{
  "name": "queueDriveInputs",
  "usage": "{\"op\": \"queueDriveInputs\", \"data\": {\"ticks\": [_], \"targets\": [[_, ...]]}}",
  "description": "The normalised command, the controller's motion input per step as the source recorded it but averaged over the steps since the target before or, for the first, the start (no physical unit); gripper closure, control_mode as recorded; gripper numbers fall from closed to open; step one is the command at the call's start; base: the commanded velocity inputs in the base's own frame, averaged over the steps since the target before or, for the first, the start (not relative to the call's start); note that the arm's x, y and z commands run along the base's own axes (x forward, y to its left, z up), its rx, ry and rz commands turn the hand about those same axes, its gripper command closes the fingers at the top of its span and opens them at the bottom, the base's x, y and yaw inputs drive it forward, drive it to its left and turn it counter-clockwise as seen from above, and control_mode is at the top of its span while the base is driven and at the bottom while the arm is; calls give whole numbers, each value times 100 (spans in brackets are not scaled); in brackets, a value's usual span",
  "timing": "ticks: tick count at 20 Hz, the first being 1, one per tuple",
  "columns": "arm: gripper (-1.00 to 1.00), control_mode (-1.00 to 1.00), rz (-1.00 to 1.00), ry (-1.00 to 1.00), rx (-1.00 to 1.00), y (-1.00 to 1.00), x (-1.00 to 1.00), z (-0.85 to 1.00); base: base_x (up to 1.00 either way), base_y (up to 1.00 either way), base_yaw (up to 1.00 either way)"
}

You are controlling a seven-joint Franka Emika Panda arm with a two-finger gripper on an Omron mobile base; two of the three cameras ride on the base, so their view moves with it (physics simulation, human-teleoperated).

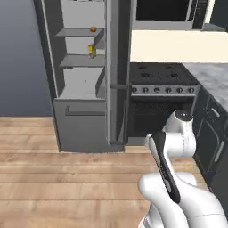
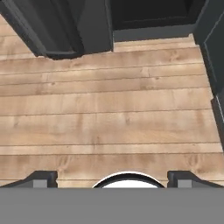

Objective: Pick the orange and tangerine from the fridge and place them on the plate next to the blender to make a fruit smoothie.

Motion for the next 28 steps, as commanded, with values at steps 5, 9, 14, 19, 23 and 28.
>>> {"op": "queueDriveInputs", "data": {"ticks": [5, 9, 14, 19, 23, 28], "targets": [[-100, 100, 0, 0, 0, 0, 0, 0, -34, 70, 66], [-100, 100, 0, 0, 0, 0, 0, 0, -31, 78, 68], [-100, 100, 0, 0, 0, 0, 0, 0, 28, 92, 39], [-100, 100, 0, 0, 0, 0, 0, 0, 99, 78, -18], [-100, 100, 0, 0, 0, 0, 0, 0, 100, 77, -49], [-100, 100, 0, 0, 0, 0, 0, 0, 100, 32, -55]]}}
